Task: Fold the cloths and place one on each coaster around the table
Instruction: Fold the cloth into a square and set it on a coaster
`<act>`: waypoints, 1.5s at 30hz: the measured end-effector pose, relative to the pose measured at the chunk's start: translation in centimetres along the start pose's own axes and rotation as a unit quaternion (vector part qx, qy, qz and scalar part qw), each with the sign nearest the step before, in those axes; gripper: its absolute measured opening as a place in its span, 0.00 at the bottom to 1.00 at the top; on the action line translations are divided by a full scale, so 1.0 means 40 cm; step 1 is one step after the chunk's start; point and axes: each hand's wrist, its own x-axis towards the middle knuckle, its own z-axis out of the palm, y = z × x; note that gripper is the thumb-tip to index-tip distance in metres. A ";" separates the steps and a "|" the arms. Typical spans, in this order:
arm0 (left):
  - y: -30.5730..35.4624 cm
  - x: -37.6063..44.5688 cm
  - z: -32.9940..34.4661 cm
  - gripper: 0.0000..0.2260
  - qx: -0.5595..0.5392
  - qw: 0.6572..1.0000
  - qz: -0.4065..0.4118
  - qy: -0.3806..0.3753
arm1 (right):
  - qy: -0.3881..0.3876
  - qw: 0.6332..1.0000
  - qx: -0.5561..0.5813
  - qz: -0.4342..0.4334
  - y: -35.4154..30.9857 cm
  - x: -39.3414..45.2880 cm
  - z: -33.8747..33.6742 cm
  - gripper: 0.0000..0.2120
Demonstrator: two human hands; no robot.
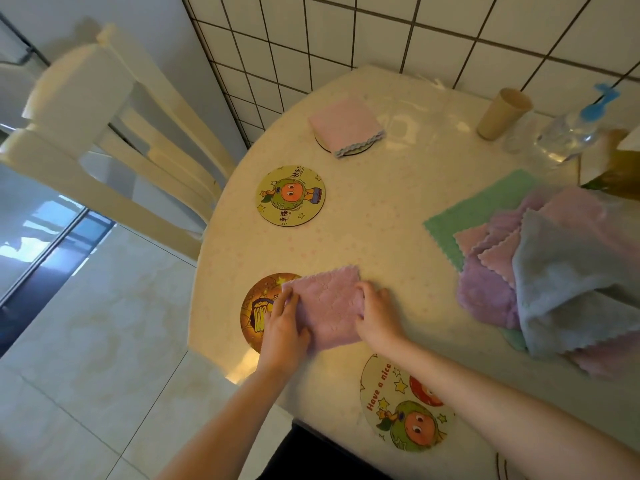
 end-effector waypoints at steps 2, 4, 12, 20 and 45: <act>0.026 0.011 -0.002 0.27 -0.114 0.990 -0.069 0.046 | 0.003 0.999 0.033 0.038 -0.009 0.011 0.000 0.24; 0.046 0.022 -0.017 0.21 -0.221 0.958 -0.166 0.072 | -0.006 0.991 0.085 0.099 -0.013 0.027 -0.005 0.23; 0.030 0.084 -0.090 0.08 -0.519 0.774 -0.362 -0.037 | -0.102 0.927 0.289 0.217 -0.055 0.070 -0.092 0.07; 0.035 0.281 -0.263 0.09 -0.526 0.807 -0.254 -0.084 | -0.085 0.903 0.371 0.199 -0.202 0.173 -0.175 0.03; 0.072 0.827 -0.347 0.06 -0.115 0.991 0.018 -0.067 | -0.039 0.809 0.499 0.308 -0.360 0.452 -0.020 0.03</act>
